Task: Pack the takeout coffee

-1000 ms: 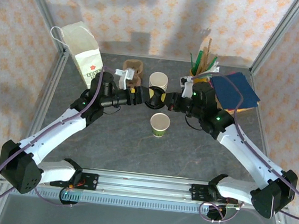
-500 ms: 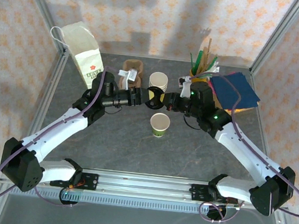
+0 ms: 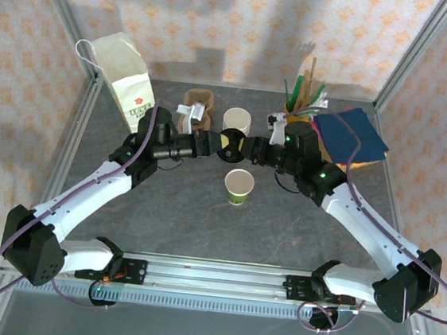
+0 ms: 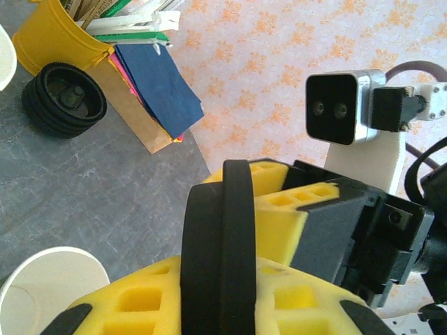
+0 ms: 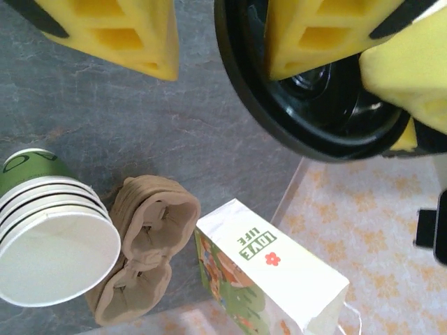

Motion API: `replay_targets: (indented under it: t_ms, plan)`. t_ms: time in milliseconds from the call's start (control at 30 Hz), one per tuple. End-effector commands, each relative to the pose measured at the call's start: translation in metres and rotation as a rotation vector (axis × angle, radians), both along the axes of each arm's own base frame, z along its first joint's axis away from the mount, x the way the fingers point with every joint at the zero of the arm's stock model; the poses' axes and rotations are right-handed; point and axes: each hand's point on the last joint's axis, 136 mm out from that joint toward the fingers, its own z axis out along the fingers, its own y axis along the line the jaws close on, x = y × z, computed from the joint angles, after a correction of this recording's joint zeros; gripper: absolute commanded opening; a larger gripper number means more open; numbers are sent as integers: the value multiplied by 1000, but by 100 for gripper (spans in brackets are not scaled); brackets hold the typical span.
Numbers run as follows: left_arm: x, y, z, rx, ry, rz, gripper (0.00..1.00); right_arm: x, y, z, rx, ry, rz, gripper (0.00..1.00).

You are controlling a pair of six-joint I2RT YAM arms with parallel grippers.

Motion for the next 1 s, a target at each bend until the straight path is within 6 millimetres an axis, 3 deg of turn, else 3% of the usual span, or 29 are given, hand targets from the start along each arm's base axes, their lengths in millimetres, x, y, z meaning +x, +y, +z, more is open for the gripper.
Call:
replay_targets:
  t_ms: [0,233,367,600,767,967]
  plan:
    - [-5,5,18,-38,-45,29,11,5,-12,48,1,-190,-47,44]
    - [-12,19,26,-52,-38,65,11,1,-36,82,-67,-455,-103,55]
    - [-13,25,23,-66,-14,74,11,-5,-43,92,-106,-569,-96,56]
    - [-13,32,16,-64,34,76,11,-30,-31,82,-242,-806,103,55]
    - [-14,35,15,-51,69,74,11,-45,-22,62,-397,-1033,261,50]
    - [-17,36,9,-7,86,63,11,-63,-16,67,-450,-1246,347,50]
